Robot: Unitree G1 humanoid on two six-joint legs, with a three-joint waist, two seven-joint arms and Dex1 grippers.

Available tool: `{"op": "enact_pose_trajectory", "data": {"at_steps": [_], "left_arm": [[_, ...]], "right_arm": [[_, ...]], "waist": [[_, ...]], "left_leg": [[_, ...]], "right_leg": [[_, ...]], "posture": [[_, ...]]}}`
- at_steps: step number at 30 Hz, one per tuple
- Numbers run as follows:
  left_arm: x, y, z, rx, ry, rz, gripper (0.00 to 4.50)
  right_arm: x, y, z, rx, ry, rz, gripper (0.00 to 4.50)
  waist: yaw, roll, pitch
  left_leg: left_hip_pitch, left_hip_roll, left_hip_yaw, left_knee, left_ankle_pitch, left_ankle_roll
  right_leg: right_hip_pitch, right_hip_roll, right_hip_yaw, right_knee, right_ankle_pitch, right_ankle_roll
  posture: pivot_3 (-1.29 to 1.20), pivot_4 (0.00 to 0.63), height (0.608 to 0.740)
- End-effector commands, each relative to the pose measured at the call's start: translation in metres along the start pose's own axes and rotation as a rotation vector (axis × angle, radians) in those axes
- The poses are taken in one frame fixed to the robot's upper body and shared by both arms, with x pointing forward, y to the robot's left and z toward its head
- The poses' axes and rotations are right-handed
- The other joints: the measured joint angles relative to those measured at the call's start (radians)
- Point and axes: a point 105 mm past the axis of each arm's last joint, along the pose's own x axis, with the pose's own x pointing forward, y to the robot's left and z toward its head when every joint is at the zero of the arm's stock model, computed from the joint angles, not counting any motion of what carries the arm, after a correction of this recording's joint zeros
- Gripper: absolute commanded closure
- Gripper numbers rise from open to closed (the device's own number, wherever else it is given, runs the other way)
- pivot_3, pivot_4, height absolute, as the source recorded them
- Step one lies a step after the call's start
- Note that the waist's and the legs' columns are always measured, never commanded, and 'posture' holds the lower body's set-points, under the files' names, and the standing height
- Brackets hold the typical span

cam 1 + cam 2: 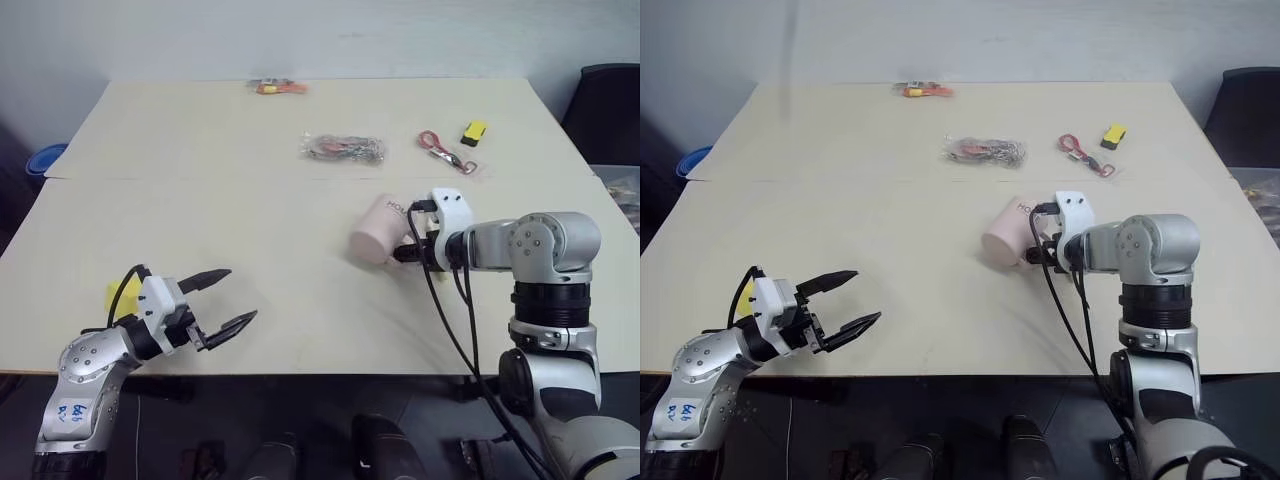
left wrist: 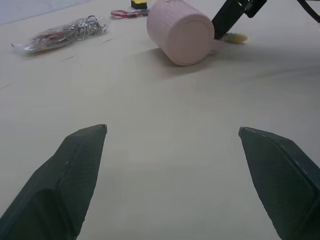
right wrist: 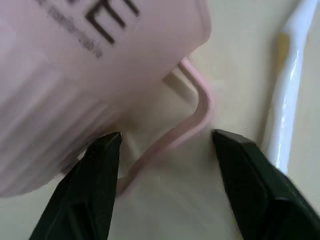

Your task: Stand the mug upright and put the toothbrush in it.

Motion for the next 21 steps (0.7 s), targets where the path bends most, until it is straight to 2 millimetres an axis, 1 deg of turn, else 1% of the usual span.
{"op": "enact_pose_trajectory", "data": {"at_steps": [1, 3, 5, 6, 8, 9, 10, 11, 12, 13, 14, 15, 16, 17, 18, 19, 20, 21], "left_arm": [[-0.001, 0.0, 0.007, 0.036, -0.011, -0.007, 0.0], [-0.001, 0.001, 0.008, 0.037, -0.011, -0.007, 0.0], [-0.001, 0.001, 0.009, 0.038, -0.008, -0.009, 0.0], [-0.002, 0.001, 0.009, 0.039, -0.005, -0.011, 0.0], [-0.004, 0.002, 0.01, 0.039, -0.001, -0.011, 0.0], [-0.005, 0.003, 0.01, 0.041, 0.005, -0.008, 0.0], [-0.006, 0.004, 0.01, 0.042, 0.009, -0.005, 0.0], [-0.008, 0.005, 0.011, 0.043, 0.011, 0.003, 0.0], [-0.009, 0.007, 0.012, 0.042, 0.012, 0.009, 0.0], [-0.011, 0.009, 0.013, 0.041, 0.011, 0.021, 0.0], [-0.013, 0.011, 0.014, 0.039, 0.008, 0.034, 0.0], [-0.014, 0.013, 0.015, 0.037, 0.006, 0.041, 0.0], [-0.016, 0.014, 0.016, 0.028, 0.002, 0.049, 0.0], [-0.017, 0.016, 0.016, 0.022, -0.001, 0.053, 0.0], [-0.018, 0.017, 0.017, 0.017, -0.002, 0.057, 0.0], [-0.019, 0.017, 0.017, 0.005, -0.005, 0.057, 0.0], [-0.019, 0.018, 0.018, -0.002, -0.007, 0.057, 0.0], [-0.018, 0.017, 0.018, -0.008, -0.011, 0.05, 0.0]], "right_arm": [[0.001, -0.004, -0.001, 0.051, 0.0, -0.007, 2.89], [0.003, -0.005, -0.002, 0.083, 0.007, 0.0, 3.59], [0.004, -0.002, 0.0, 0.122, 0.003, 0.042, 4.25], [0.004, 0.002, 0.004, 0.148, -0.014, 0.072, 4.47], [-0.002, 0.011, 0.018, 0.19, -0.083, 0.14, 4.47], [-0.009, 0.018, 0.033, 0.145, -0.191, 0.196, 4.47], [-0.015, 0.025, 0.043, 0.102, -0.263, 0.238, 4.47], [-0.022, 0.033, 0.054, 0.008, -0.36, 0.283, 4.47], [-0.027, 0.04, 0.059, -0.063, -0.418, 0.315, 4.47], [-0.036, 0.05, 0.072, -0.143, -0.56, 0.372, 4.47], [-0.042, 0.057, 0.079, -0.233, -0.679, 0.388, 4.47], [-0.046, 0.062, 0.083, -0.292, -0.756, 0.396, 4.47], [-0.046, 0.068, 0.085, -0.375, -0.877, 0.391, 4.47], [-0.045, 0.072, 0.084, -0.431, -0.946, 0.385, 4.47], [-0.041, 0.082, 0.08, -0.504, -1.029, 0.403, 4.47], [-0.03, 0.088, 0.072, -0.575, -1.068, 0.383, 4.47], [-0.022, 0.094, 0.065, -0.602, -1.109, 0.391, 4.47], [-0.009, 0.097, 0.057, -0.603, -1.121, 0.387, 4.47]], "waist": [[-0.001, 0.0, 0.0], [-0.002, 0.0, 0.0], [-0.003, 0.0, 0.0], [-0.003, 0.0, 0.0], [-0.005, 0.0, 0.0], [-0.006, 0.001, 0.0], [-0.007, 0.002, 0.001], [-0.008, 0.002, 0.001], [-0.01, 0.002, 0.001], [-0.01, 0.002, 0.001], [-0.012, 0.002, 0.001], [-0.014, 0.002, 0.001], [-0.019, 0.002, 0.001], [-0.022, 0.001, 0.0], [-0.025, 0.001, 0.0], [-0.026, 0.0, 0.0], [-0.03, 0.0, 0.0], [-0.034, 0.0, 0.0]], "left_leg": [[0.0, 0.0, 0.0, 0.0, 0.0, 0.0], [0.0, 0.0, 0.0, 0.0, 0.0, 0.0], [0.0, 0.0, 0.0, 0.0, 0.0, 0.0], [0.0, 0.0, 0.0, 0.0, 0.0, 0.0], [0.001, 0.001, 0.0, 0.0, 0.0, 0.0], [0.001, 0.001, 0.0, 0.0, 0.0, 0.0], [0.0, 0.0, 0.001, 0.0, 0.0, 0.0], [0.0, 0.0, 0.001, 0.0, 0.0, 0.0], [0.0, 0.0, 0.001, 0.0, 0.0, 0.0], [0.0, 0.0, 0.001, 0.0, 0.0, 0.0], [0.0, 0.0, 0.0, -0.001, 0.0, 0.0], [0.0, 0.0, 0.0, -0.001, 0.0, 0.0], [0.0, 0.0, 0.0, -0.001, 0.0, 0.0], [0.0, 0.0, 0.0, -0.001, 0.0, 0.0], [0.001, 0.0, 0.0, -0.001, 0.0, 0.0], [0.001, 0.0, 0.0, -0.001, 0.0, 0.0], [0.001, 0.0, 0.0, -0.001, 0.0, 0.0], [0.002, 0.0, 0.001, -0.001, 0.0, 0.0]], "right_leg": [[0.0, 0.0, 0.0, 0.0, 0.0, 0.0], [0.0, 0.0, 0.0, 0.0, 0.0, 0.0], [0.0, 0.0, 0.0, 0.0, 0.0, 0.0], [0.0, 0.0, 0.0, 0.0, 0.0, 0.0], [0.0, 0.0, 0.0, 0.001, 0.0, 0.0], [0.0, 0.0, 0.0, 0.001, 0.0, 0.0], [0.0, 0.0, 0.0, 0.001, 0.0, 0.0], [-0.001, 0.0, 0.001, 0.001, 0.0, 0.0], [-0.001, 0.0, 0.001, 0.001, 0.0, 0.0], [-0.001, 0.0, 0.001, 0.001, 0.0, 0.0], [-0.001, 0.0, 0.0, 0.0, 0.0, 0.0], [-0.001, 0.0, 0.0, 0.0, 0.0, 0.0], [-0.001, 0.0, 0.0, 0.0, 0.0, 0.0], [-0.001, 0.0, 0.0, 0.0, 0.0, 0.0], [0.0, 0.0, -0.001, 0.0, 0.0, 0.0], [0.0, 0.0, -0.001, 0.0, 0.0, 0.0], [0.0, 0.0, -0.001, 0.0, 0.0, 0.0], [0.0, 0.0, 0.0, 0.001, 0.0, 0.0]], "posture": [[0.0, 0.15, 0.74], [0.0, 0.15, 0.74], [0.0, 0.15, 0.74], [0.0, 0.15, 0.74], [0.0, 0.15, 0.74], [0.0, 0.15, 0.74], [0.0, 0.15, 0.74], [0.0, 0.15, 0.74], [0.0, 0.15, 0.74], [0.0, 0.15, 0.74], [0.0, 0.15, 0.74], [0.0, 0.15, 0.74], [0.0, 0.15, 0.74], [0.0, 0.15, 0.74], [0.0, 0.15, 0.74], [0.0, 0.15, 0.74], [0.0, 0.15, 0.74], [0.0, 0.15, 0.74]]}}
